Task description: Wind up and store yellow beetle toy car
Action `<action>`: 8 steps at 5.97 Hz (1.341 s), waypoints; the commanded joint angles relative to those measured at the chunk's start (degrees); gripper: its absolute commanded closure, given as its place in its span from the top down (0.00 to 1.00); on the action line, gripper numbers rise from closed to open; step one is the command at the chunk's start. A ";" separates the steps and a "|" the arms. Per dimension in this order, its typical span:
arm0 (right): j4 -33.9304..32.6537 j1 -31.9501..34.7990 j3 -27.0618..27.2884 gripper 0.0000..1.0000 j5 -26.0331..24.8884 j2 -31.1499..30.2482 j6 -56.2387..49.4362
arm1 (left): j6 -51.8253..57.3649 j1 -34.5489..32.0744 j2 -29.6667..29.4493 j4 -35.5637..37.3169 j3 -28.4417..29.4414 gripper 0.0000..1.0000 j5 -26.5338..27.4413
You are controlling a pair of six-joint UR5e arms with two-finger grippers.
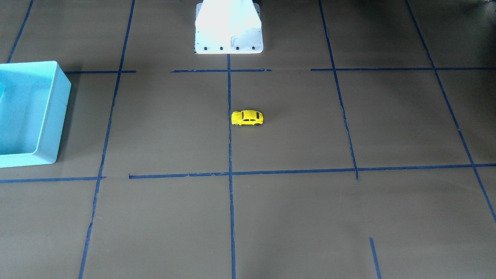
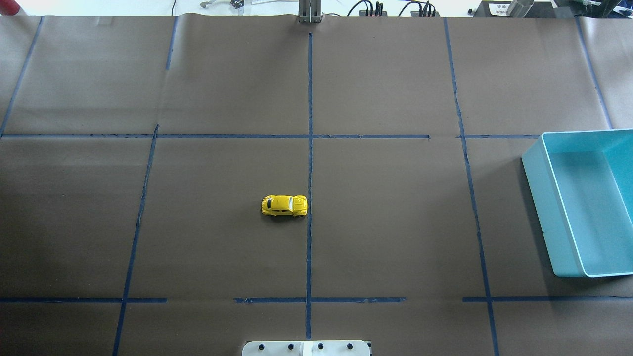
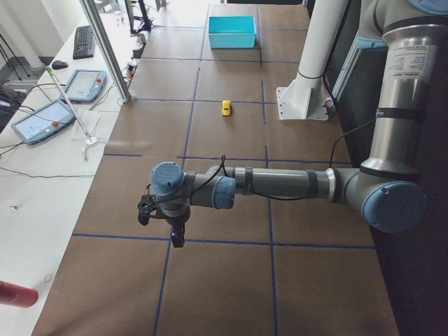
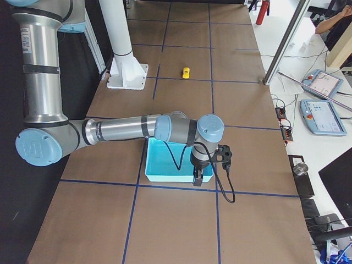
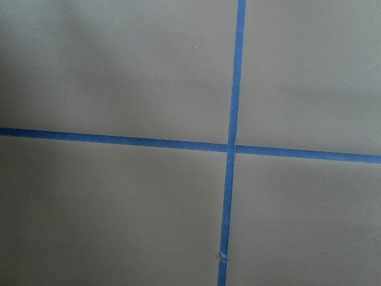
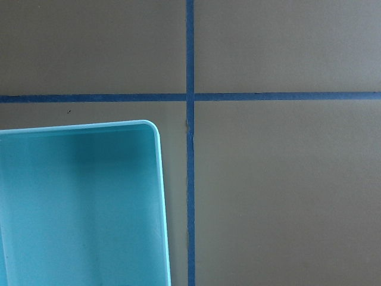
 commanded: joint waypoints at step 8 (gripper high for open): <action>-0.08 0.00 1.14 1.00 0.18 0.12 0.00 | -0.53 10.52 -0.17 0.09 -9.56 1.00 0.53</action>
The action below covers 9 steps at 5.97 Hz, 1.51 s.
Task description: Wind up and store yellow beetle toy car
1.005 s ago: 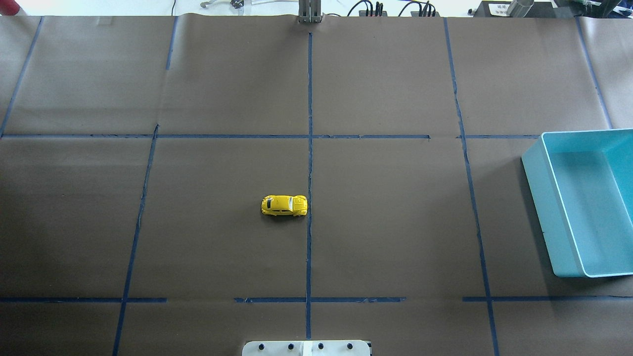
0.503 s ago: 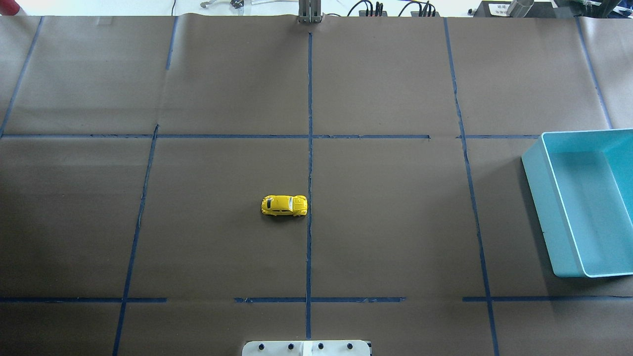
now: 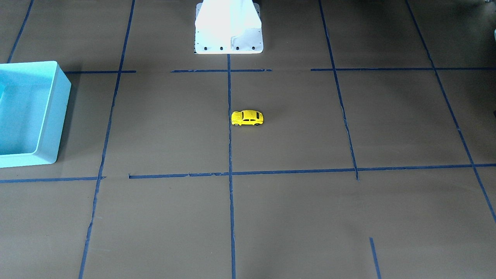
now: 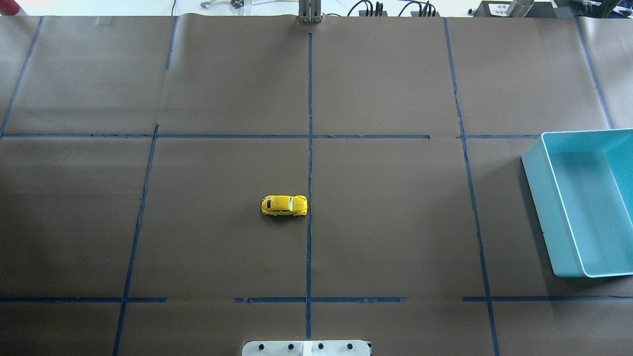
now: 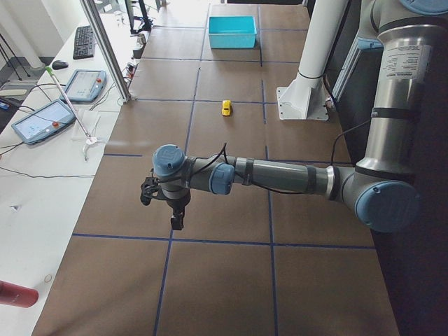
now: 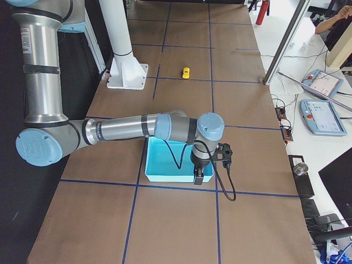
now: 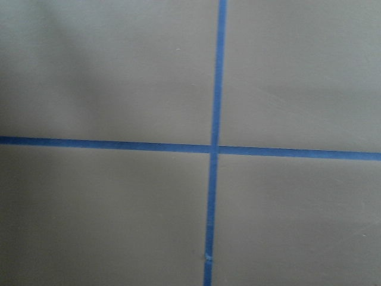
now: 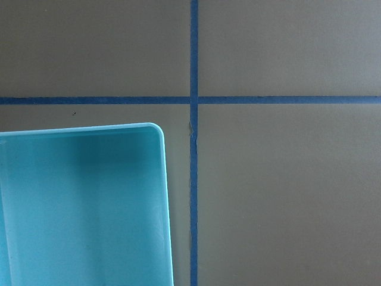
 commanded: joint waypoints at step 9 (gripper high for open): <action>0.00 0.00 0.67 1.00 2.53 -0.13 -0.09 | 0.64 37.24 -22.89 -4.09 -12.60 1.00 9.46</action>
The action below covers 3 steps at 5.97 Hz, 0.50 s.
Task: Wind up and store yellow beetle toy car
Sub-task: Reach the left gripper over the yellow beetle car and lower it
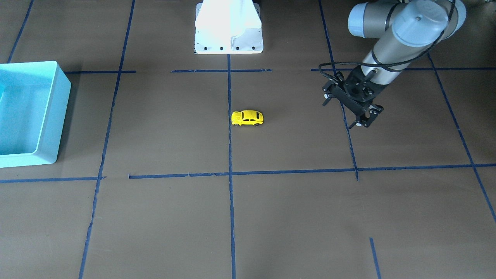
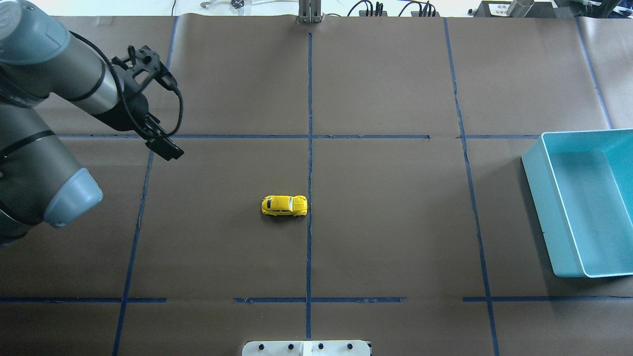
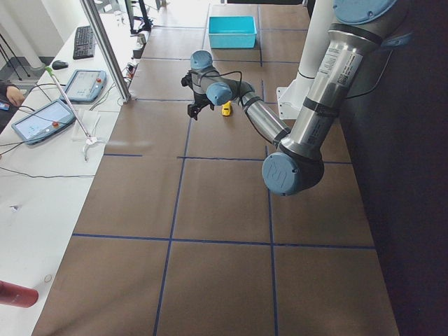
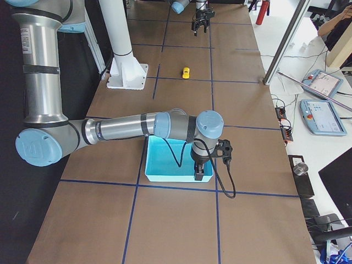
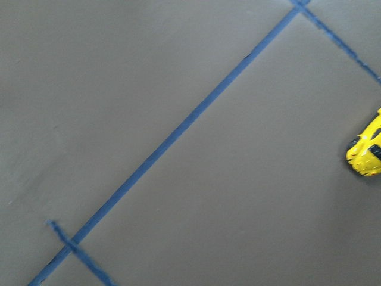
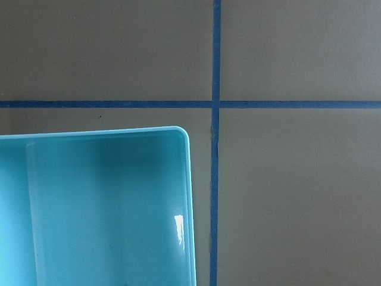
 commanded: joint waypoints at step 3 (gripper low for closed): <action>0.09 -0.09 -0.34 1.00 -0.67 0.00 -0.06 | 0.23 8.04 -19.63 -1.20 12.71 1.00 2.22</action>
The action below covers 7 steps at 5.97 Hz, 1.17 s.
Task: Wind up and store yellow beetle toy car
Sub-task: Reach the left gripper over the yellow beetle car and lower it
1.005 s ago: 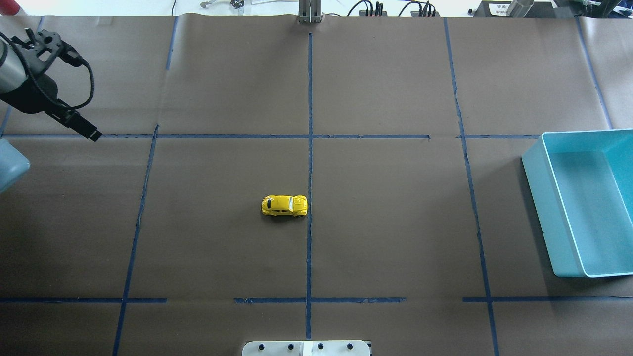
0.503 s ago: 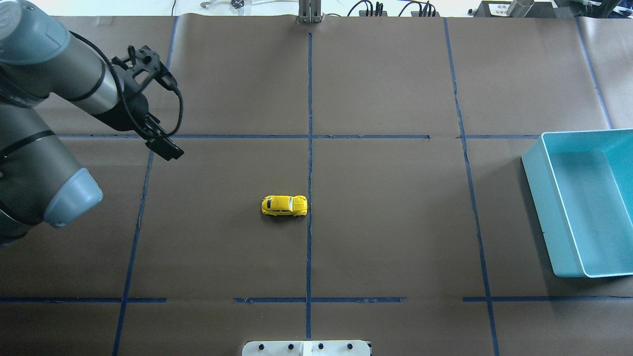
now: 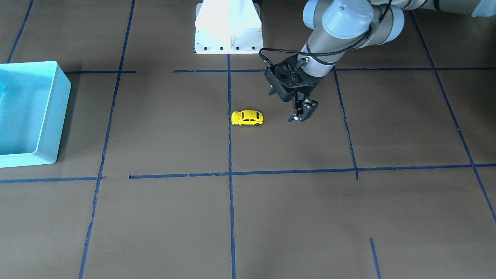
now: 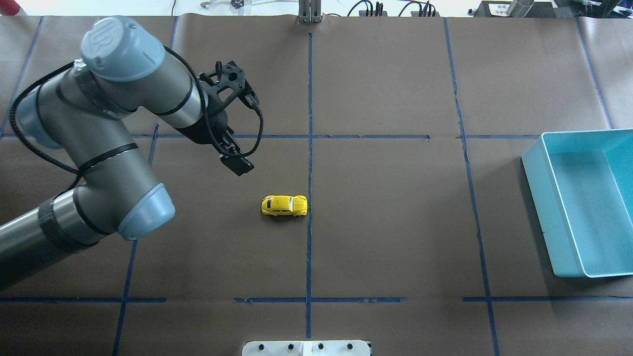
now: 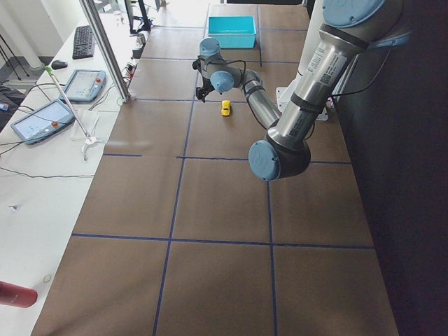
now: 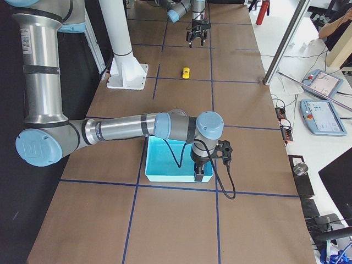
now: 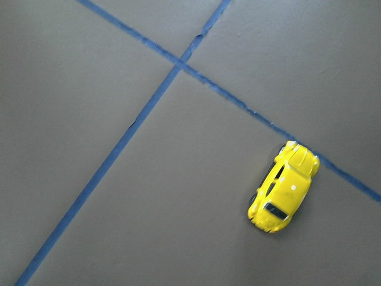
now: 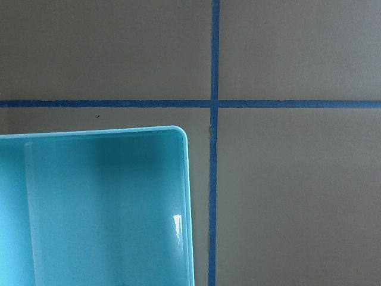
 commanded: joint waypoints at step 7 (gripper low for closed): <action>0.01 -0.05 -0.07 1.00 -0.33 0.09 -0.09 | 28.67 9.61 -17.99 13.22 18.93 1.00 7.55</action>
